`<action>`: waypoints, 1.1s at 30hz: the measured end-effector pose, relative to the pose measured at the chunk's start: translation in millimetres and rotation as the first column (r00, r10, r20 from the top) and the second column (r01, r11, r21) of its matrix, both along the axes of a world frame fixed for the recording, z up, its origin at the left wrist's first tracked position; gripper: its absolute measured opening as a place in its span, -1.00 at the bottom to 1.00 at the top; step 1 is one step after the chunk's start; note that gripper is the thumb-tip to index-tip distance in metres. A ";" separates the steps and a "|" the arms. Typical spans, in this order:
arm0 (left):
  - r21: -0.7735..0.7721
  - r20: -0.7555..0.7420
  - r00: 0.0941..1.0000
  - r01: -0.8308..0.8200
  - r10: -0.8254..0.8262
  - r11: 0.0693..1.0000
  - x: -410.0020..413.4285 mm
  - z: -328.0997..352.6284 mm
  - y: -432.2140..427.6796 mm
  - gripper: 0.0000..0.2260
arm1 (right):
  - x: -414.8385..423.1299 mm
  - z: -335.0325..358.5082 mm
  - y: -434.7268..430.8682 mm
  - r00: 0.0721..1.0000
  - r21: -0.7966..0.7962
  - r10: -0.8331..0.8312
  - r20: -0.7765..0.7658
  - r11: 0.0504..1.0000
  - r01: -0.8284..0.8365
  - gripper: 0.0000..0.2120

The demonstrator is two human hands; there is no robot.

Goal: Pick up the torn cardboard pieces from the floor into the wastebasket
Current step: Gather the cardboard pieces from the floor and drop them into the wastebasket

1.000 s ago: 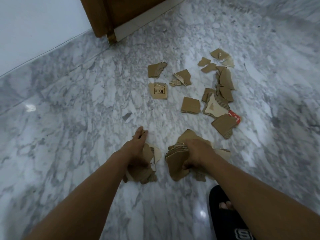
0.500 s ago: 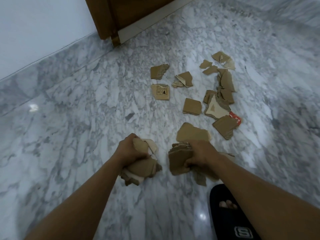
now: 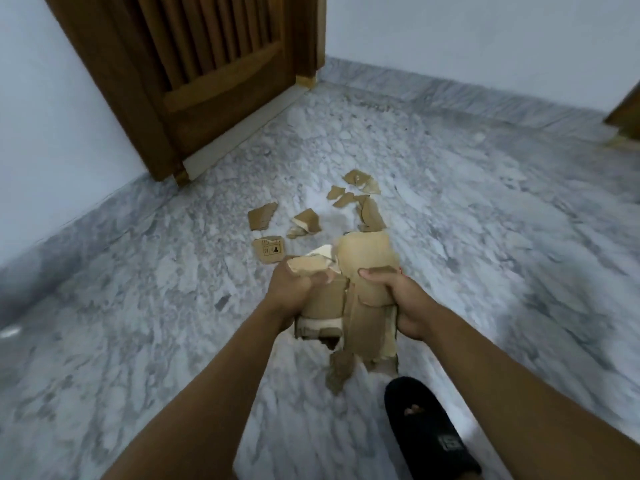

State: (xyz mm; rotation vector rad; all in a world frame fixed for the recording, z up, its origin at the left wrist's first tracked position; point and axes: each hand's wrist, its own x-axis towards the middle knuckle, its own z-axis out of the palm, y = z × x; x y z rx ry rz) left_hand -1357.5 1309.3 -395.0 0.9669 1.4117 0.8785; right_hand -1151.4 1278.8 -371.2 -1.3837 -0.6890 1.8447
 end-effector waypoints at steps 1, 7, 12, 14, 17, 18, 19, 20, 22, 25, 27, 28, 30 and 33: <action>-0.014 0.034 0.999 0.031 -0.030 0.999 15.1 9.0 -0.4 -0.59 | 13.2 9.5 -5.9 0.999 0.001 -0.041 -0.016 0.999 0.041 -0.78; -0.056 0.197 0.973 0.135 -0.122 0.989 119.0 60.1 -1.2 -0.73 | 98.9 61.0 -27.6 0.962 0.054 -0.211 -0.171 0.973 0.223 -0.79; -0.018 0.185 0.954 0.244 -0.237 0.970 220.4 91.1 8.3 -0.68 | 197.6 80.0 -26.7 0.957 0.099 -0.253 -0.139 0.958 0.268 -0.65; 0.011 0.159 0.947 0.280 -0.279 0.960 270.5 110.0 14.3 -0.65 | 245.7 93.0 -28.1 0.952 0.125 -0.276 -0.134 0.948 0.293 -0.61; 0.085 0.142 0.935 0.315 -0.325 0.945 362.0 149.7 19.9 -0.60 | 331.8 124.2 -34.8 0.926 0.188 -0.367 -0.091 0.907 0.378 -0.67; 0.115 0.135 0.927 0.337 -0.351 0.934 395.8 165.9 18.5 -0.65 | 362.9 136.5 -38.7 0.917 0.221 -0.390 -0.079 0.891 0.397 -0.72; 0.147 0.126 0.916 0.362 -0.380 0.921 429.3 181.5 15.0 -0.71 | 393.8 148.4 -44.4 0.911 0.250 -0.404 -0.085 0.876 0.412 -0.75; 0.181 0.119 0.900 0.396 -0.420 0.900 472.3 198.5 9.5 -0.75 | 433.6 163.5 -54.1 0.898 0.284 -0.432 -0.085 0.853 0.437 -0.78; 0.240 0.096 0.879 0.435 -0.467 0.868 537.4 224.2 0.1 -0.75 | 493.0 187.3 -68.0 0.867 0.324 -0.493 -0.072 0.811 0.487 -0.80; 0.269 0.081 0.843 0.495 -0.532 0.826 636.2 257.5 -14.1 -0.71 | 581.9 219.5 -92.3 0.808 0.383 -0.588 -0.042 0.737 0.557 -0.72; 0.277 0.067 0.814 0.540 -0.577 0.795 708.5 276.3 -25.0 -0.68 | 643.4 236.7 -113.9 0.754 0.416 -0.655 -0.048 0.673 0.612 -0.71; 0.284 0.064 0.791 0.570 -0.608 0.771 746.6 283.3 -30.5 -0.63 | 675.2 242.3 -125.9 0.724 0.435 -0.688 -0.051 0.637 0.636 -0.73; 0.299 0.045 0.741 0.630 -0.670 0.716 818.2 289.6 -42.5 -0.61 | 735.6 246.4 -148.5 0.652 0.459 -0.756 -0.054 0.561 0.689 -0.71; 0.305 0.051 0.675 0.692 -0.737 0.655 912.2 284.3 -62.5 -0.80 | 815.6 238.2 -176.9 0.538 0.457 -0.841 -0.050 0.460 0.761 -0.69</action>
